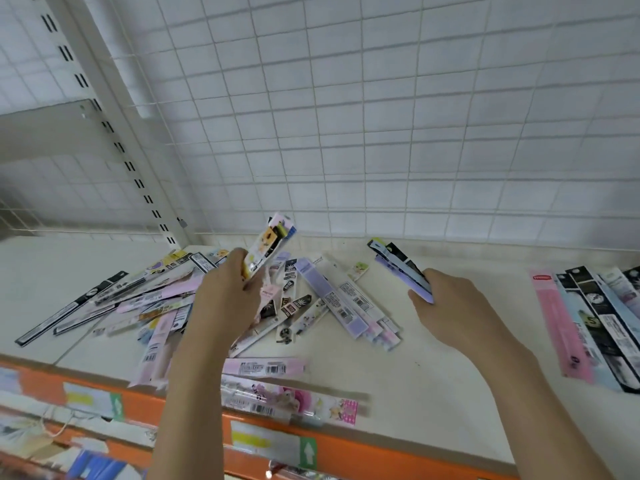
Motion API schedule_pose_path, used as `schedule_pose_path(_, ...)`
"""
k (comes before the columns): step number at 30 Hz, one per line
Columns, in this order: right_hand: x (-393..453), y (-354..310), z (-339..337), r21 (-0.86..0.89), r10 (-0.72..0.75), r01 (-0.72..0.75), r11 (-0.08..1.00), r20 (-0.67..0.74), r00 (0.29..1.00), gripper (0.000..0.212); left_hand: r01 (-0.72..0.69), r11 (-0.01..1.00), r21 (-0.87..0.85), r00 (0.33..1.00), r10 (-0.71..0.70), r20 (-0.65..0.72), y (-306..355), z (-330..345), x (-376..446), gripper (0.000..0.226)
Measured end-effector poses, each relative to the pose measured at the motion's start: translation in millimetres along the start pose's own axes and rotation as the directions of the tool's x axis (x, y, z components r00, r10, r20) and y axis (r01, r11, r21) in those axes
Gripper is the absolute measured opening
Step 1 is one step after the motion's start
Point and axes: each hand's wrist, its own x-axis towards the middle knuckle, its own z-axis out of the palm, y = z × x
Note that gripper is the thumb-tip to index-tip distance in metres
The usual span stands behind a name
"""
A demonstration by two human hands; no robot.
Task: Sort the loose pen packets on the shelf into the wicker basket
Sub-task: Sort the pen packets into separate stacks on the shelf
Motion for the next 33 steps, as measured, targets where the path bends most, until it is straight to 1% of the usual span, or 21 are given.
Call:
schedule_pose_path(2,7.4,-13.1,2.4,0.006,-0.009,0.009,1.0,0.013,1.0,0.023,0.0,0.998,-0.061,0.998,-0.004,-0.055,-9.7,-10.5,2.7,0.014)
schedule_pose_path(4,13.8,-29.4,6.0,-0.037,-0.024,0.026,0.999,0.044,0.999,0.026,-0.002,0.997,-0.074,0.996,-0.004,-0.088,-19.3,-18.3,7.1,0.018)
schedule_pose_path(6,19.3,-46.0,12.2,-0.114,-0.03,0.04,0.993,0.084,0.996,0.037,-0.02,0.997,-0.079,0.995,0.012,-0.096,-27.9,-23.6,12.6,0.018)
schedule_pose_path(8,25.1,-60.6,22.7,-0.186,-0.029,0.052,0.981,0.127,0.991,0.047,-0.035,0.996,-0.087,0.996,0.028,-0.083,-34.7,-26.4,18.2,0.018)
schedule_pose_path(10,30.9,-72.8,34.7,-0.235,0.003,0.035,0.971,0.159,0.987,0.054,-0.041,0.995,-0.087,0.998,0.037,-0.047,-40.3,-26.4,24.9,0.019)
schedule_pose_path(13,40.6,-81.7,49.1,-0.238,0.083,-0.03,0.971,0.215,0.973,0.063,-0.048,0.996,-0.077,0.998,0.052,0.04,-46.8,-22.7,34.9,0.019)
schedule_pose_path(14,44.1,-82.5,51.4,-0.235,0.102,-0.046,0.971,0.235,0.967,0.061,-0.048,0.996,-0.08,0.996,0.053,0.065,-48.8,-21.1,38.1,0.018)
schedule_pose_path(17,52.8,-80.0,50.9,-0.17,0.139,-0.094,0.981,0.274,0.952,0.042,-0.059,0.995,-0.081,0.991,0.068,0.115,-53.7,-16.6,47.2,0.016)
schedule_pose_path(21,53.6,-73.8,32.2,0.002,0.242,-0.255,0.967,0.307,0.92,0.04,-0.081,0.992,-0.099,0.986,0.094,0.135,-58.5,-13.0,57.6,0.017)
schedule_pose_path(25,50.2,-61.8,16.0,0.008,0.3,-0.316,0.949,0.297,0.907,0.034,-0.119,0.988,-0.102,0.979,0.134,0.155,-61.7,-10.0,65.9,0.015)
schedule_pose_path(27,47.8,-58.8,12.6,-0.003,0.316,-0.328,0.945,0.278,0.907,0.023,-0.141,0.985,-0.104,0.974,0.157,0.163,-61.7,-7.7,68.6,0.014)
schedule_pose_path(29,44.4,-59.0,11.4,-0.027,0.313,-0.318,0.948,0.273,0.91,0.011,-0.171,0.98,-0.101,0.969,0.185,0.162,-61.6,-5.4,70.6,0.013)
schedule_pose_path(31,40.7,-61.7,13.0,-0.055,0.3,-0.297,0.953,0.288,0.909,0.008,-0.189,0.976,-0.111,0.966,0.205,0.158,-62.2,-4.2,72.3,0.013)
schedule_pose_path(33,38.1,-63.5,19.0,-0.071,0.29,-0.281,0.957,0.27,0.918,0.009,-0.19,0.974,-0.123,0.965,0.208,0.161,-63.5,-4.2,73.5,0.013)
